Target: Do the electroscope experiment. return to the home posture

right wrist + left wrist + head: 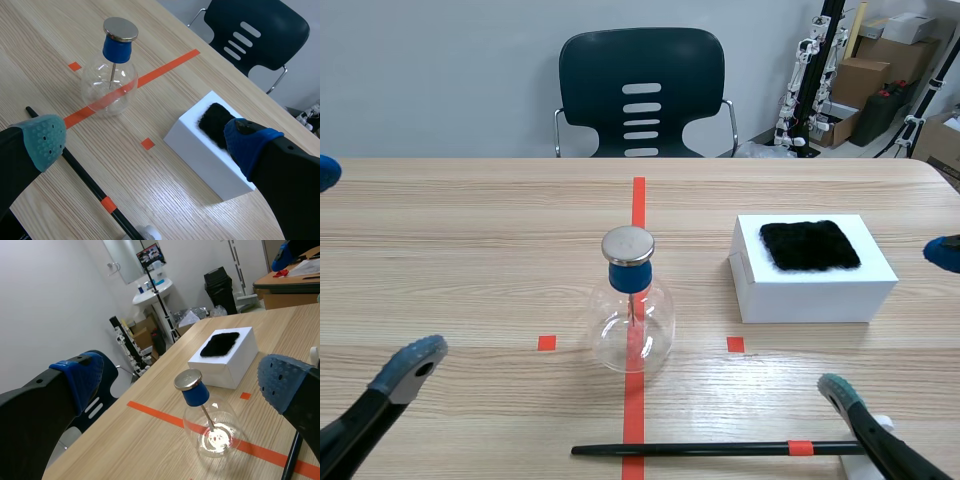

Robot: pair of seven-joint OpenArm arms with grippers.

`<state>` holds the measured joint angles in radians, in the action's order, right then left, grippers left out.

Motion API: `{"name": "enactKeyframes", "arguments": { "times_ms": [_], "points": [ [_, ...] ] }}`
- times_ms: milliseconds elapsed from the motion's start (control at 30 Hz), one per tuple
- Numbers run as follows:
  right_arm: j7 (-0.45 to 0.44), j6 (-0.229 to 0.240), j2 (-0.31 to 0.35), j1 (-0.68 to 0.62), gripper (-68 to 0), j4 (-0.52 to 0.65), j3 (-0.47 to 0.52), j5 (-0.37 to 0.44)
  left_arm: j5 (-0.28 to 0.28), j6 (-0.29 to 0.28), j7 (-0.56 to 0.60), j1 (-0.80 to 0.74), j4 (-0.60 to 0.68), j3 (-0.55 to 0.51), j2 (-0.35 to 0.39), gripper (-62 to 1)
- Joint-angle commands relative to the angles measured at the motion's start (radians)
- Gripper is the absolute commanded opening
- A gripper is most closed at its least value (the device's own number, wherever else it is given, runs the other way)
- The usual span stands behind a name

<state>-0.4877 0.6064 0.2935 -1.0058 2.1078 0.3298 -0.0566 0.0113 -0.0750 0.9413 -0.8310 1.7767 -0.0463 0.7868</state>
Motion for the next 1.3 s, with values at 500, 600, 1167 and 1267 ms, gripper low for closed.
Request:
{"name": "enactKeyframes", "arguments": {
  "times_ms": [500,600,1167,1267],
  "points": [
    [-0.008,-0.004,0.0,0.006,0.4,0.014,0.003,0.014,-0.007,0.002,-0.132,-0.002,0.018,-0.001,-0.005,1.4],
    [-0.008,-0.004,0.0,0.006,0.4,0.014,0.003,0.014,-0.008,0.001,-0.13,-0.002,0.016,-0.001,-0.005,1.4],
    [-0.008,-0.004,0.0,0.006,0.4,0.014,0.003,0.014,-0.118,-0.045,-0.093,-0.003,-0.011,0.001,-0.027,1.4],
    [-0.008,-0.004,0.0,0.006,0.4,0.014,0.003,0.014,-0.144,-0.051,-0.093,-0.003,-0.011,0.001,-0.027,1.4]
  ]
}}
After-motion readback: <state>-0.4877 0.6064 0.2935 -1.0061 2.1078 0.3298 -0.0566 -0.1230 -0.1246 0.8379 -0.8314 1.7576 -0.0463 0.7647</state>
